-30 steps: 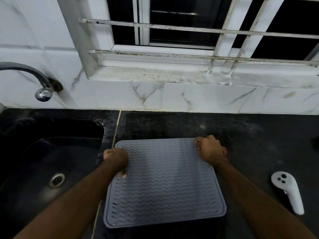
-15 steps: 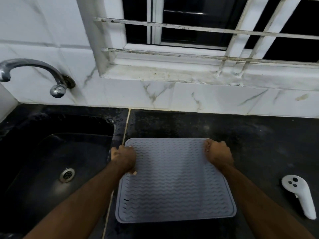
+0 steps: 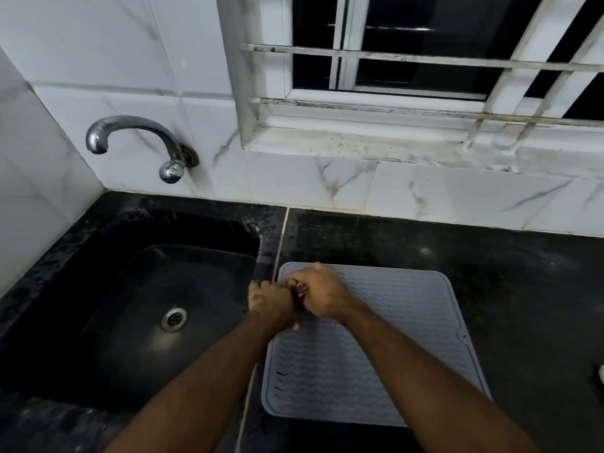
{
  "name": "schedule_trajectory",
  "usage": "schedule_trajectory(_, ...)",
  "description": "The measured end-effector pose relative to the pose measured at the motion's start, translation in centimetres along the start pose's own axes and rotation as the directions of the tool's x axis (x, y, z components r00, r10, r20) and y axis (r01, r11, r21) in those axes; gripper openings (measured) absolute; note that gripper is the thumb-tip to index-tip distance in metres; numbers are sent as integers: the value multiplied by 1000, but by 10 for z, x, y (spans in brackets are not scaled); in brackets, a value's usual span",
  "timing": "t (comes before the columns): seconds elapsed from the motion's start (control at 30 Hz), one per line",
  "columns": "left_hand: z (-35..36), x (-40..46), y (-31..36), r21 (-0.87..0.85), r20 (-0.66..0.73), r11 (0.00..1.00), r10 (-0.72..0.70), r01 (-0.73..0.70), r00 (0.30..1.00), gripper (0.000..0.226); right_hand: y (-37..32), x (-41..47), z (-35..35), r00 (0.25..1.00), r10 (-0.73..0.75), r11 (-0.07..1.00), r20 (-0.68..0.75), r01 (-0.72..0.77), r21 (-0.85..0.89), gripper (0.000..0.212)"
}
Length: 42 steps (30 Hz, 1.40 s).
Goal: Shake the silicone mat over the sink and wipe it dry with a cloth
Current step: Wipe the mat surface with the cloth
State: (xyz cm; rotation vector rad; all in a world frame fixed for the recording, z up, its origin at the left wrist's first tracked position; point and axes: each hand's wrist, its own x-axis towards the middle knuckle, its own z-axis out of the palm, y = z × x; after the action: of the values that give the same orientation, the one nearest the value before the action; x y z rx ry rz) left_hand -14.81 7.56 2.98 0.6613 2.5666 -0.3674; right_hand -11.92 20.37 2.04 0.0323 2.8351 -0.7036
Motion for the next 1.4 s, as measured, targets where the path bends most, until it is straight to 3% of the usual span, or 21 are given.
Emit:
schedule_trajectory(0.2, 1, 5, 2, 44, 14, 999, -26, 25, 1000, 81, -1, 2, 1, 1000, 25, 997, 14, -24, -79, 30)
schedule_trajectory(0.37, 5, 5, -1, 4, 22, 1000, -16, 16, 1000, 102, 10, 2, -11, 993, 117, 976, 35, -108, -186, 22)
schedule_trajectory(0.47, 4, 5, -2, -19, 44, 1000, -13, 14, 999, 99, 3, 5, -7, 998, 60, 980, 27, -54, -193, 19)
schedule_trajectory(0.6, 0, 5, 2, 18, 75, 1000, -23, 21, 997, 98, 6, 2, -7, 1000, -10, 993, 24, 12, -116, 32)
schedule_trajectory(0.77, -6, 1, 4, 24, 92, 1000, -9, 7, 996, 103, 32, -9, -9, 995, 104, 987, 13, -101, -127, 20)
schedule_trajectory(0.97, -7, -2, 0, -94, 124, 995, 39, -27, 992, 106, 75, -33, -25, 988, 156, 986, 5, -155, -56, 27)
schedule_trajectory(1.4, -13, 2, 12, 50, 74, 999, 8, -12, 997, 97, 153, -99, -65, 935, 350, 935, -54, -352, -43, 24)
